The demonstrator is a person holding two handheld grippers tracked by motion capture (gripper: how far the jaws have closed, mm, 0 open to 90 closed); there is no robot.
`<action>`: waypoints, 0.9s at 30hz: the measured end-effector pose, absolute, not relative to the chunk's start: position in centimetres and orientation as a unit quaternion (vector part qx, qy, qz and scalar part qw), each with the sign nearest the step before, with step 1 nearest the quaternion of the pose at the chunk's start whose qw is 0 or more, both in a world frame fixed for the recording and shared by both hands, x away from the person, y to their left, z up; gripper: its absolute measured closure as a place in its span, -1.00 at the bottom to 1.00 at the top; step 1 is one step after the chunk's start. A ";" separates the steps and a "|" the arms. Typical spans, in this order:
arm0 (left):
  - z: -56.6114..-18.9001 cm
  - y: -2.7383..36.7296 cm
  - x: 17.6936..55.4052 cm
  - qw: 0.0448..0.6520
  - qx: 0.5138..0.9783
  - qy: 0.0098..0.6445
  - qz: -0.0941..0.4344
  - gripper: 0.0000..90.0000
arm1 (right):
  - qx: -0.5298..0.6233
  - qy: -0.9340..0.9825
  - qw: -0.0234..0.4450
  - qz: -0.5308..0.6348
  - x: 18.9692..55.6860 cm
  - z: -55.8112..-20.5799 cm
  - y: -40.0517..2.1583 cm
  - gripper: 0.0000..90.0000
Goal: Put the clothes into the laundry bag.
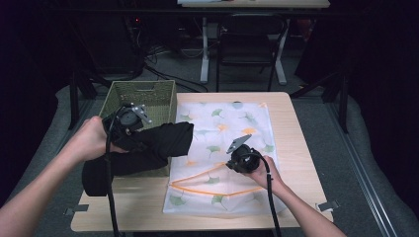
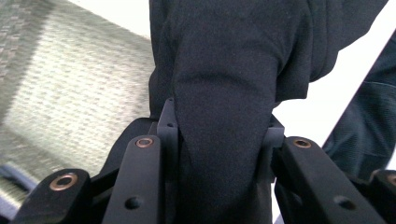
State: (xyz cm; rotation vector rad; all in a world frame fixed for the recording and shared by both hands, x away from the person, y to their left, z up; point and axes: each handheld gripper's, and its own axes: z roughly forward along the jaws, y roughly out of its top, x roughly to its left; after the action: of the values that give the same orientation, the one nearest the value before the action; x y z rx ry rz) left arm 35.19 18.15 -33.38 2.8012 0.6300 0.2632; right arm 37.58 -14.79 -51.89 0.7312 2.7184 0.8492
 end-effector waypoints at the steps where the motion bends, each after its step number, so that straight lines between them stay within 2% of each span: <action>1: -33.5 18.0 35.1 0.128 0.965 0.213 0.086 0.43 | 0.247 0.920 0.100 0.287 37.6 -51.9 -14.8 0.96; 8: -35.0 16.1 34.3 0.133 0.971 0.194 0.047 0.43 | 0.251 0.918 0.101 0.290 37.5 -51.8 -14.8 0.96; 27: -39.3 12.1 33.8 0.125 0.981 0.151 -0.014 0.43 | 0.260 0.912 0.105 0.300 37.5 -51.6 -15.0 0.96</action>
State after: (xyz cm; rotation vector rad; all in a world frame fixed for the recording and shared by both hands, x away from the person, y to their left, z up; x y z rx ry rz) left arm 33.80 12.10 -39.33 2.8577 0.4400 -0.0394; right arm 37.48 -15.03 -51.56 0.7663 2.6883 0.8834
